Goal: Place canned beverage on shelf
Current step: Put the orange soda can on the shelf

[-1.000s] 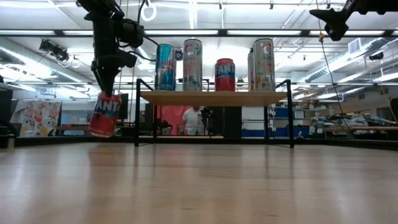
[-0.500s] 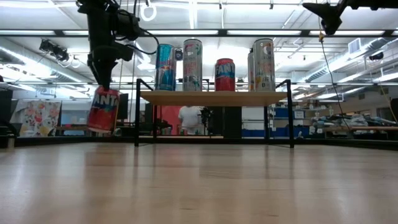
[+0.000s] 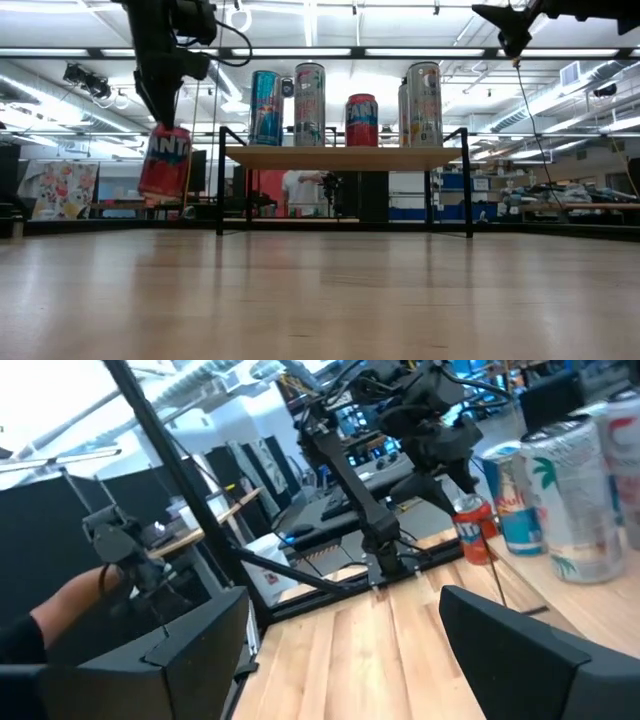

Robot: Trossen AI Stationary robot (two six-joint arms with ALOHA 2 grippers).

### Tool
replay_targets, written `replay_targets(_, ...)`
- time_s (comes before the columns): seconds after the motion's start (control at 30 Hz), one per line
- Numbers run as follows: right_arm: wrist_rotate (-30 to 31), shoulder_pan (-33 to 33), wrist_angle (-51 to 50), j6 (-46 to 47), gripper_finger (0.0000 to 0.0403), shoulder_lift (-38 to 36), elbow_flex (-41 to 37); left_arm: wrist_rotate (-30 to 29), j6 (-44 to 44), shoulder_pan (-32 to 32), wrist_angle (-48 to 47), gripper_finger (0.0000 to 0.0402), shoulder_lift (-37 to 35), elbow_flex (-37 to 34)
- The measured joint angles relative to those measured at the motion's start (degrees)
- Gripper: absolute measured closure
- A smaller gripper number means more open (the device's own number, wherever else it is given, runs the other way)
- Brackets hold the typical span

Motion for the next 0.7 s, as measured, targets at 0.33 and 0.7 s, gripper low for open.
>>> replay_targets(0.33, 0.67, 5.75, -0.31, -4.00, 0.0063, 3.05, 0.00, 0.62, -1.73, -3.08, -0.49, 0.0162, -0.22, 0.00)
replay_targets(0.7, 13.75, 17.11, -0.31, -9.38, 0.0063, 10.70, 0.00, 0.56, -4.18, -6.36, -0.87, 0.0162, -0.19, 0.00)
